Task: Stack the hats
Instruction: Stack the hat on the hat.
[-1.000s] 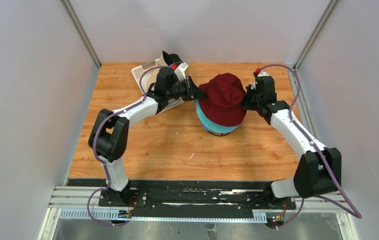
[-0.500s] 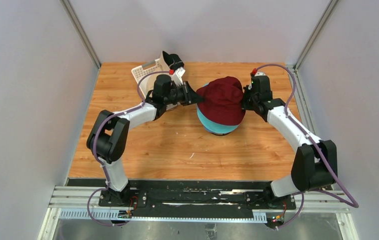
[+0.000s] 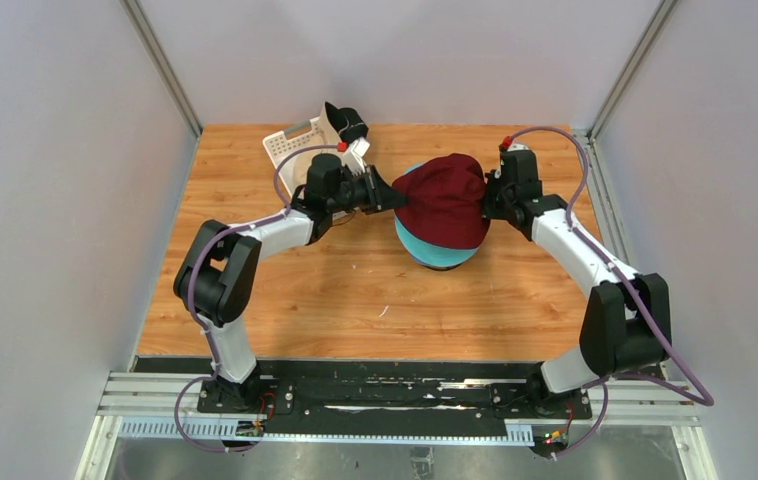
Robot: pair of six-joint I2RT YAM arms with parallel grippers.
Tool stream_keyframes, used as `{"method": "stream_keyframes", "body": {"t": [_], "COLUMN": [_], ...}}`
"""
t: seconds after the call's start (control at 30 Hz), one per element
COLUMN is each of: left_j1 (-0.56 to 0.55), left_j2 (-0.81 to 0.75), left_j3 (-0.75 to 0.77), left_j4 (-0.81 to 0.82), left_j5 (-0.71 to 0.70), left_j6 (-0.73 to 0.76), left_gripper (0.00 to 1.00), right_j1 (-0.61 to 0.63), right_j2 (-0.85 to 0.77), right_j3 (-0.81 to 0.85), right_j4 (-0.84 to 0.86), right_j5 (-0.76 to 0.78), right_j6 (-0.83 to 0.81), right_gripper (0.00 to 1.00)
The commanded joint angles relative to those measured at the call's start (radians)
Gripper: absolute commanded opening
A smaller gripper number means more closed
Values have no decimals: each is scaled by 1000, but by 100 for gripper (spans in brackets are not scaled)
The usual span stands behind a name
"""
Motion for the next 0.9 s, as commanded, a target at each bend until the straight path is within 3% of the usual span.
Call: {"method": "stream_keyframes", "body": {"t": [0.0,0.43,0.87], "left_j1": [1,-7,-9], "left_j2": [115,129,135], "left_j3": [-99,-140,-62], "left_j4": [-290,-274,-306], "left_j5": [-87,-120,-123], "left_j6": [101,115,116], "left_gripper": [10,11,13], "right_j1": [39,46,48], "right_j2": [93,149,216], "right_j3": [-44,-38,-54], "right_j4": [-149,-159,-137], "right_j5": [27,34,13], "right_j6": [-21,-17,-9], "right_gripper": [1,1,1]}}
